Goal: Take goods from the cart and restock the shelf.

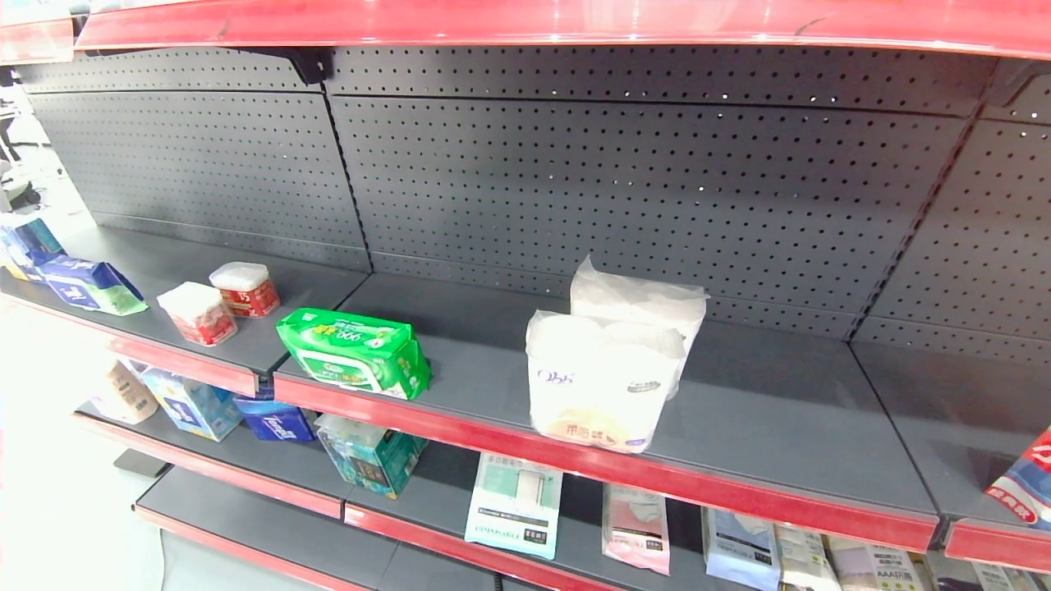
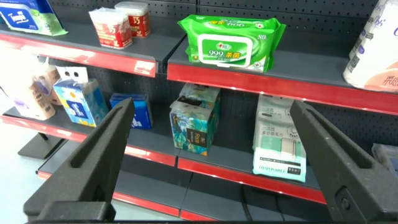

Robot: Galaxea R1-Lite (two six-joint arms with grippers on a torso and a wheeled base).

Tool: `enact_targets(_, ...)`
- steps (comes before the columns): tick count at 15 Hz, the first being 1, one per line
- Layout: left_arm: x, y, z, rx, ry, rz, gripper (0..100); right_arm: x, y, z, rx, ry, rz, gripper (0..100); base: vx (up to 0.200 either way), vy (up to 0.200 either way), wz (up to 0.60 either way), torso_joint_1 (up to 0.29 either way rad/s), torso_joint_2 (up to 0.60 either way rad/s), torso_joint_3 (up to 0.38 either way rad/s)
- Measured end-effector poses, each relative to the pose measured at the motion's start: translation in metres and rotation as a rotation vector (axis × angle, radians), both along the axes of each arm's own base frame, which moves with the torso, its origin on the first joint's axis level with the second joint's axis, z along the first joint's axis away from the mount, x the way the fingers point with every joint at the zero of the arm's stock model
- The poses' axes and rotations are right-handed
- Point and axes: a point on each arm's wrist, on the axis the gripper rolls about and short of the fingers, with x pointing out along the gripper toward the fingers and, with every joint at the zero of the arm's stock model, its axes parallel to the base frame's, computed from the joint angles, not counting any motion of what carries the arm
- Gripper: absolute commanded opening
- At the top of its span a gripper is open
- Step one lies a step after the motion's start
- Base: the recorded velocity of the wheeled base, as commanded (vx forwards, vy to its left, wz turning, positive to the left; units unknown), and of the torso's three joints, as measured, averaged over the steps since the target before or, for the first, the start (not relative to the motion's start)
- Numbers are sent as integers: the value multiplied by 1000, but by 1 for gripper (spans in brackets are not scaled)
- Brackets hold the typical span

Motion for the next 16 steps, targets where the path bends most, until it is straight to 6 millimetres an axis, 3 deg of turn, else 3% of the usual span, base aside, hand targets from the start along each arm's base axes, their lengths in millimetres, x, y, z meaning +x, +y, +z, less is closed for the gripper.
enact_targets(2, 0, 0, 0, 1, 0, 0, 100, -15, -2, -15, 63, 22, -95, 100, 0, 0, 0, 0, 0, 0)
enact_targets(6, 0, 0, 0, 1, 0, 0, 100, -23, -6, -18, 196, -77, -294, 100, 0, 0, 0, 0, 0, 0)
enact_targets(16, 0, 0, 0, 9, 0, -3, 100, -24, -6, -22, 189, -86, -277, 100, 0, 0, -60, 0, 0, 0)
